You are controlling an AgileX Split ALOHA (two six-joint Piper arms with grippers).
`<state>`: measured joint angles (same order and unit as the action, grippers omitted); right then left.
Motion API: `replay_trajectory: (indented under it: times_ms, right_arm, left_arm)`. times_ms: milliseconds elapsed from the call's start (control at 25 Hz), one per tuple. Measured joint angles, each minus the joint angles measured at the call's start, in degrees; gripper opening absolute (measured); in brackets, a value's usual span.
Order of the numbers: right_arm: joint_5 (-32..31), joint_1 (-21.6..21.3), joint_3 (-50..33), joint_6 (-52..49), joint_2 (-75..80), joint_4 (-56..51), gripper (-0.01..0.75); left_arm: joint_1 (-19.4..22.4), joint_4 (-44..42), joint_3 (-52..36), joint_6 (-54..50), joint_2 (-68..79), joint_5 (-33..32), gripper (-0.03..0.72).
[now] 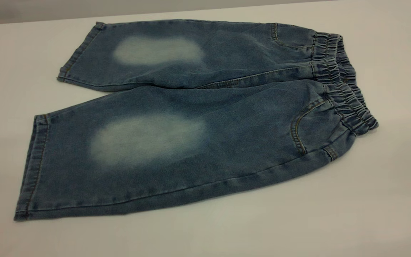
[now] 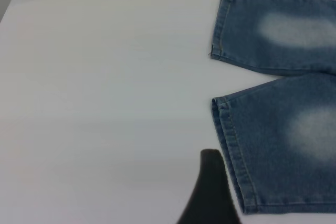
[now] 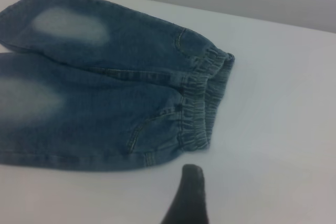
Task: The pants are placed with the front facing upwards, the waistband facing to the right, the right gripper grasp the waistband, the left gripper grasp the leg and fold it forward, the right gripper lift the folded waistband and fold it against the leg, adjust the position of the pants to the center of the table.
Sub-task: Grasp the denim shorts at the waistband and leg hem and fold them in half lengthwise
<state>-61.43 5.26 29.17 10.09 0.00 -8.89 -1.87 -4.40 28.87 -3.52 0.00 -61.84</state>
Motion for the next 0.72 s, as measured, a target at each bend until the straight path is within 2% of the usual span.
replay_trajectory:
  times_ms: [560,720]
  right_arm:
    - [0.2,0.0,0.2,-0.5,0.0,0.1,0.573]
    - [4.7,0.0,2.4,-2.2,1.1,0.3,0.573]
  left_arm:
    - [0.0,-0.2,0.0,-0.2,0.4,0.0,0.51]
    - [0.0,-2.2,2.2,-2.8,3.5,3.0,0.51]
